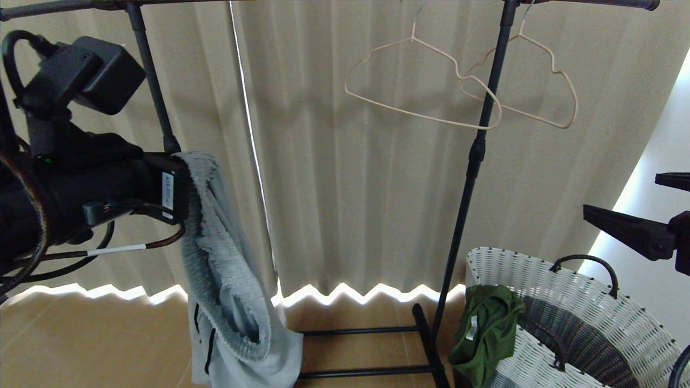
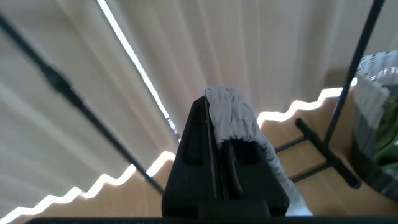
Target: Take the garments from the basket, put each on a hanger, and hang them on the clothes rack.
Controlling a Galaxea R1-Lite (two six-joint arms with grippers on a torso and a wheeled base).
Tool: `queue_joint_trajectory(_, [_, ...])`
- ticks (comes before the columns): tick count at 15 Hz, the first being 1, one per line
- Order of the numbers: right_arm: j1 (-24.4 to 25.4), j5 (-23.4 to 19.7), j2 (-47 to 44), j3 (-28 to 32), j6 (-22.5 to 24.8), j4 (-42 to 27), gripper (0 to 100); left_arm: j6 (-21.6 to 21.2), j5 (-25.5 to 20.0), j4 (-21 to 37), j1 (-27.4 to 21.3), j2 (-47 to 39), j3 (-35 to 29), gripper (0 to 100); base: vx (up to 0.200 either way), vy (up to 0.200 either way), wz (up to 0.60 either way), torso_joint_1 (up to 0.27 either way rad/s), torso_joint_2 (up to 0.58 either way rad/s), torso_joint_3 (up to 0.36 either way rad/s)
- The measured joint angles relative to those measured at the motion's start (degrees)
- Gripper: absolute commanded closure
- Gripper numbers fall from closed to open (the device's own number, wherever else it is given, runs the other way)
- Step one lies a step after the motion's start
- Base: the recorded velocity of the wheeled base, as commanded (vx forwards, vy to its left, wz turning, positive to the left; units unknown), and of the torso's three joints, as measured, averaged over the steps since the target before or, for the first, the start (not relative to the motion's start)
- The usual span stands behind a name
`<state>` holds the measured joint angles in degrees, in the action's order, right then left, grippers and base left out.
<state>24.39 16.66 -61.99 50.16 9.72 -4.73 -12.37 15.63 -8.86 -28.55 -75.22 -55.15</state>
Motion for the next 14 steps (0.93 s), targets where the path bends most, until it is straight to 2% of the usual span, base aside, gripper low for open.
queue_joint_trajectory(6, [-10.0,1.3,1.4,-6.3,8.8,6.6,0,0.1,-0.6,-0.4,2.0,4.3,4.5,100,0.0,0.0,0.0,0.0,0.0,0.0])
queue_joint_trajectory(10, [-12.5,0.8,1.4,-7.0,9.1,7.9,0,0.0,-2.9,-0.5,2.0,4.9,5.7,100,0.0,0.0,0.0,0.0,0.0,0.0])
queue_joint_trajectory(14, [-13.3,0.5,1.4,-6.8,7.7,8.1,0,-0.2,-3.0,-0.8,1.7,5.2,6.6,100,0.0,0.0,0.0,0.045,-0.22,-0.211])
